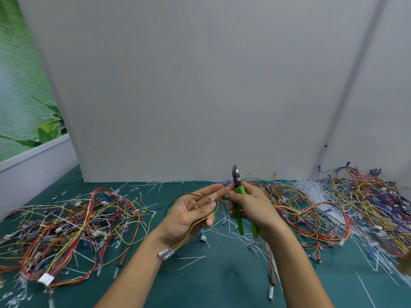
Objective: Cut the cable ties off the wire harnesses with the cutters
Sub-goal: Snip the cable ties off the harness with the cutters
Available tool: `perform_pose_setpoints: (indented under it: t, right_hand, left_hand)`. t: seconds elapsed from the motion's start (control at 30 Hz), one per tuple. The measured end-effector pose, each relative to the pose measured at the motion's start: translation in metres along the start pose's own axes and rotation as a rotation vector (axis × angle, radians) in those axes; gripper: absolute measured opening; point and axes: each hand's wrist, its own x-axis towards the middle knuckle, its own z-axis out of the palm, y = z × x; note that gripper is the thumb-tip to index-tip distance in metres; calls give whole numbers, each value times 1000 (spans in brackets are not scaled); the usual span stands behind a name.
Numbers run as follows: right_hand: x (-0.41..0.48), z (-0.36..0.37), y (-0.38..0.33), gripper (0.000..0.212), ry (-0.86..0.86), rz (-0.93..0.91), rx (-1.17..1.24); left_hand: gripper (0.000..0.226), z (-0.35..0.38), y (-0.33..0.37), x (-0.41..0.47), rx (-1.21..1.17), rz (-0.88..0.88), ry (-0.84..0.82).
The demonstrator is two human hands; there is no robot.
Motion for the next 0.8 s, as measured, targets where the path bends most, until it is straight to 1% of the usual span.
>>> perform_pose_setpoints:
  t: [0.17, 0.3, 0.4, 0.5, 0.67, 0.73, 0.8]
  right_hand:
    - [-3, -6, -7, 14, -61, 23, 55]
    - [-5, -13, -11, 12, -107, 59, 37]
    - [-9, -19, -13, 11, -213, 88, -19]
    - [-14, -24, -14, 11, -332, 116, -96]
    - [-23, -27, -21, 17, -536, 123, -193]
    - [-25, -25, -24, 19, -582, 122, -232]
    - [-27, -23, -25, 16, -604, 124, -268]
  left_hand:
    - [51, -2, 3, 0, 4, 4, 63]
    - [54, -4, 4, 0, 7, -3, 89]
    - [52, -4, 6, -1, 30, -8, 117]
    - [55, -5, 9, -2, 21, -3, 141]
    - [57, -6, 13, -5, 22, 4, 114]
    - [57, -6, 14, -5, 23, 0, 103]
    - [56, -6, 15, -6, 25, -5, 85]
